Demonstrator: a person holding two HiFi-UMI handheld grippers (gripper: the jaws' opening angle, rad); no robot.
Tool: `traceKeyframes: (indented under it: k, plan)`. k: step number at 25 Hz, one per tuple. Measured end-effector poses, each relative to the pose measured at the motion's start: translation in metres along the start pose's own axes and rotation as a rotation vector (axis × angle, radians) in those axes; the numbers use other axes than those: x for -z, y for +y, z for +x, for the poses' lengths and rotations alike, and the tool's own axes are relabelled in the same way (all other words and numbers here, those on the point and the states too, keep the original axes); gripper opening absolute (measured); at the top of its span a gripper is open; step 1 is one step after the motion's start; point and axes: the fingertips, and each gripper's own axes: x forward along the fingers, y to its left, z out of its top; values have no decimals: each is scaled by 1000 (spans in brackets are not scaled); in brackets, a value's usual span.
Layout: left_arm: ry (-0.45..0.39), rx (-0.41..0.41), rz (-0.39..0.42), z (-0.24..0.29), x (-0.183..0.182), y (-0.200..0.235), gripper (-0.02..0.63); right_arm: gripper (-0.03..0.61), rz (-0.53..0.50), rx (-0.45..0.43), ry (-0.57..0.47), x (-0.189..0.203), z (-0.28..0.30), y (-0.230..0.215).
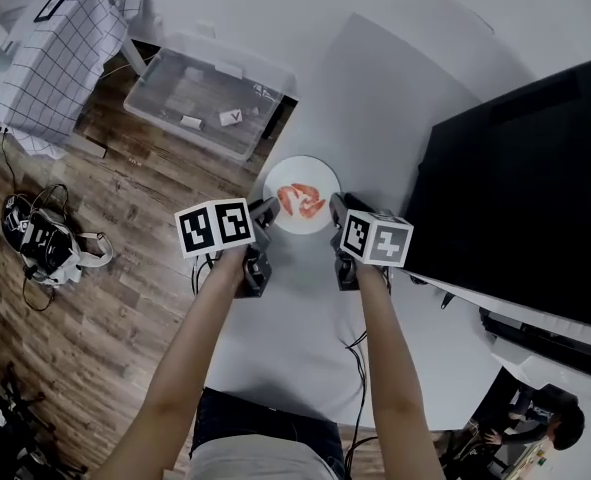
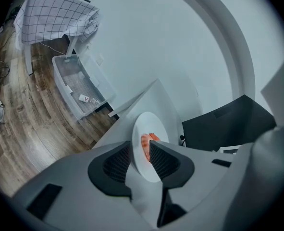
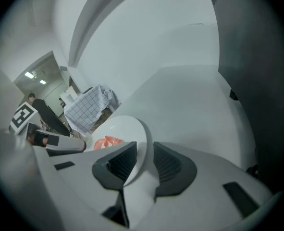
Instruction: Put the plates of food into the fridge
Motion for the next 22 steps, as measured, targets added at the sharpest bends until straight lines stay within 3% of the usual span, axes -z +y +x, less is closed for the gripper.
traceKeyframes:
  k: [14,17,22]
  plan:
    - [2,1,-44,7,-2,1,104,97,196,-88,-15,-1,7,2]
    - [2,-28,-51,3,-3,9,49,72,249,-117,-18,5,2,4]
    - [-11,-30,-77,-7,3,17,38,61,306,-144,-28,20,-5,13]
